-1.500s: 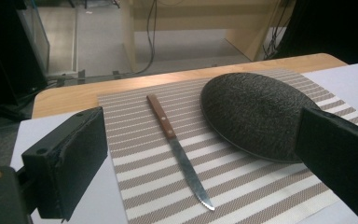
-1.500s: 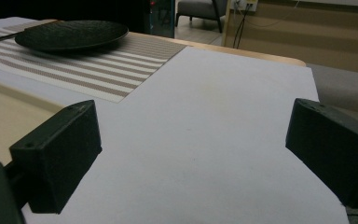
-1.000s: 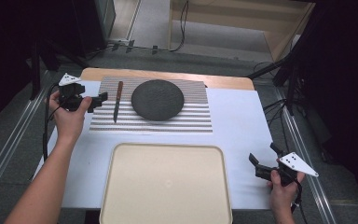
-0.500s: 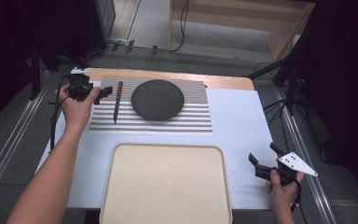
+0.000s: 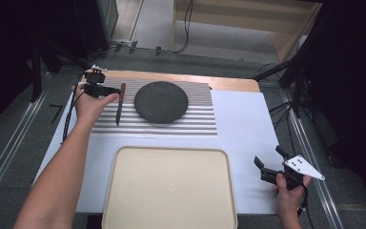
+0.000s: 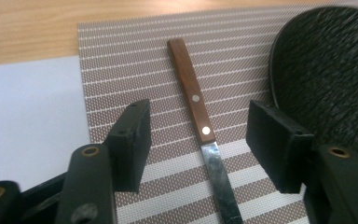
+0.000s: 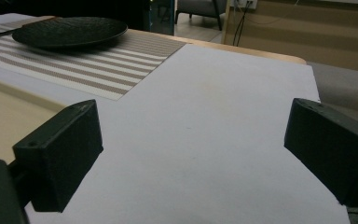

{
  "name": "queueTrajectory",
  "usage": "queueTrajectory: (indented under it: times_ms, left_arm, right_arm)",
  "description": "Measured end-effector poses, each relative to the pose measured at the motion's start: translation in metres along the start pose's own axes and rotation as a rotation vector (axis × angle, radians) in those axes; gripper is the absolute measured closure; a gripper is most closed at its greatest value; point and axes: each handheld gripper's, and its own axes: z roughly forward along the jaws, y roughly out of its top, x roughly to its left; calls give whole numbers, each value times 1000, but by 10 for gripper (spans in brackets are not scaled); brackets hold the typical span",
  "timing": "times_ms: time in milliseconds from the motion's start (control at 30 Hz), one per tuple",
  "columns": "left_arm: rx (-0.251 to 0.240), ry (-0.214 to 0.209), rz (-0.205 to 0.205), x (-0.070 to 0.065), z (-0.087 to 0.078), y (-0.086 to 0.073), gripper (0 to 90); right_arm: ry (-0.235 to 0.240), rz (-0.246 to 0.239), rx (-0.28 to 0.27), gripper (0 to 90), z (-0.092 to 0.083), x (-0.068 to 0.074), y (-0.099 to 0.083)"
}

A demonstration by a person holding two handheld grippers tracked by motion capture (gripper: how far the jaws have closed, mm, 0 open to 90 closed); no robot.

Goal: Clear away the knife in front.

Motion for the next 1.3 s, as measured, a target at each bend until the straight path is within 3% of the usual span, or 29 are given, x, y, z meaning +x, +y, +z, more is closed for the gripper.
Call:
queueTrajectory:
  times_ms: [233, 400, 533, 667, 733, 867, 1033, 1300]
  left_arm:
    - [99, -14, -16, 2, 16, 3, 503]
    - [129, -20, -19, -2, 25, 5, 553]
    - [154, -26, -57, -7, 31, 7, 612]
    - [184, -13, -63, -9, 37, 7, 642]
    - [198, 16, -51, -10, 40, 7, 655]
    - [195, 48, -37, -11, 46, 5, 667]
    - [176, 55, -27, -13, 49, 4, 697]
    - [193, 83, 2, -16, 49, 4, 766]
  right_arm:
    - [-2, -1, 2, 32, 0, 0, 0]
    - [-3, -1, 1, 33, 0, 0, 0]
    - [-1, 0, -2, 34, 0, -1, 0]
    - [0, 2, -2, 34, 0, -1, 0]
    - [0, 5, -1, 34, 0, -1, 0]
    - [-2, 5, -3, 34, 0, -1, 0]
    - [-3, 6, -1, 34, 0, -1, 0]
    - [-6, 3, 1, 34, 1, -1, 0]
